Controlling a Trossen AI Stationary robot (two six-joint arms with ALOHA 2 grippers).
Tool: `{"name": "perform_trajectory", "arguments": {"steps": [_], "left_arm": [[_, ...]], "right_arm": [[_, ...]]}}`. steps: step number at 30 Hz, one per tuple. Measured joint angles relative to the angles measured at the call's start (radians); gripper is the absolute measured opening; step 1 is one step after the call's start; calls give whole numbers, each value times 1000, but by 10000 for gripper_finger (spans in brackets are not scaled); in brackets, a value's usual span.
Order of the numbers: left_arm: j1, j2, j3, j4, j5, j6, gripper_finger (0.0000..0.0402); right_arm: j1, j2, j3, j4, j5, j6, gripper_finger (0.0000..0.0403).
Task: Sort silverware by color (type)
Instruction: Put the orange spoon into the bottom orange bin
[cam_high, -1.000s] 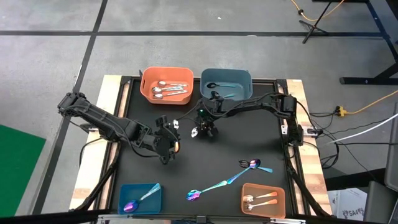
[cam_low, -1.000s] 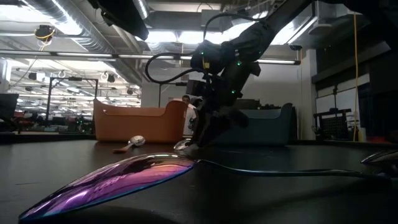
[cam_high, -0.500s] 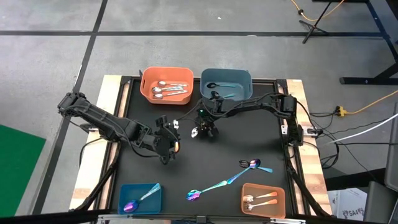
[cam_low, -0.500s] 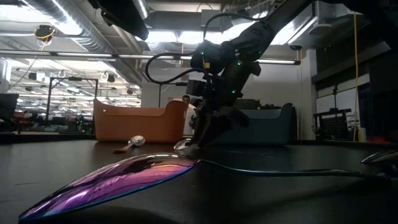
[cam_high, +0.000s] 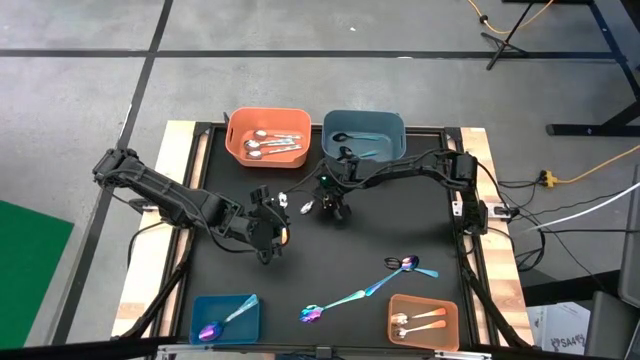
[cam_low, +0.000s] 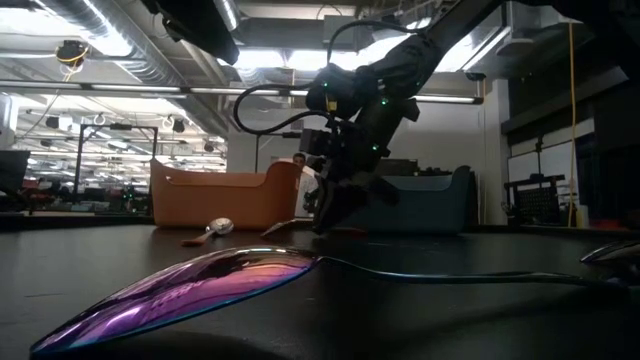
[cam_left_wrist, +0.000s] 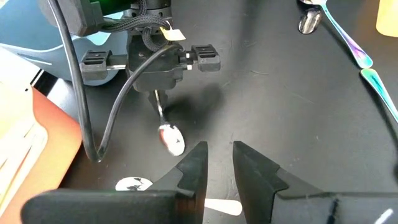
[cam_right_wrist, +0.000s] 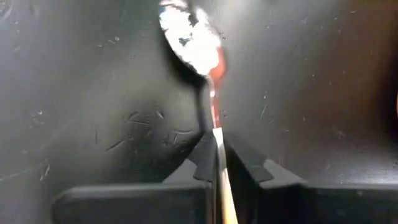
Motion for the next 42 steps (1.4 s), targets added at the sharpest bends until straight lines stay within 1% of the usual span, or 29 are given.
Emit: {"name": "perform_trajectory", "arguments": {"steps": [4, 14, 20, 26, 34, 38, 42], "left_arm": [[0, 0, 0, 0, 0, 0, 70], [0, 0, 0, 0, 0, 0, 70], [0, 0, 0, 0, 0, -1, 70], [0, 0, 0, 0, 0, -1, 70], [0, 0, 0, 0, 0, -24, 70], [-7, 0, 0, -3, 0, -27, 70], [-26, 0, 0, -32, 0, -28, 70]], "right_arm": [[0, 0, 0, 1, 0, 0, 4], [0, 0, 0, -1, 0, 1, 3], [20, -7, 0, -25, 8, 8, 2], [51, -7, 58, -182, 8, 15, 1], [117, -20, 178, -427, 7, 37, 0], [152, -67, 194, -499, 7, 42, 0], [175, -129, 194, -593, 6, 95, 0]]}}
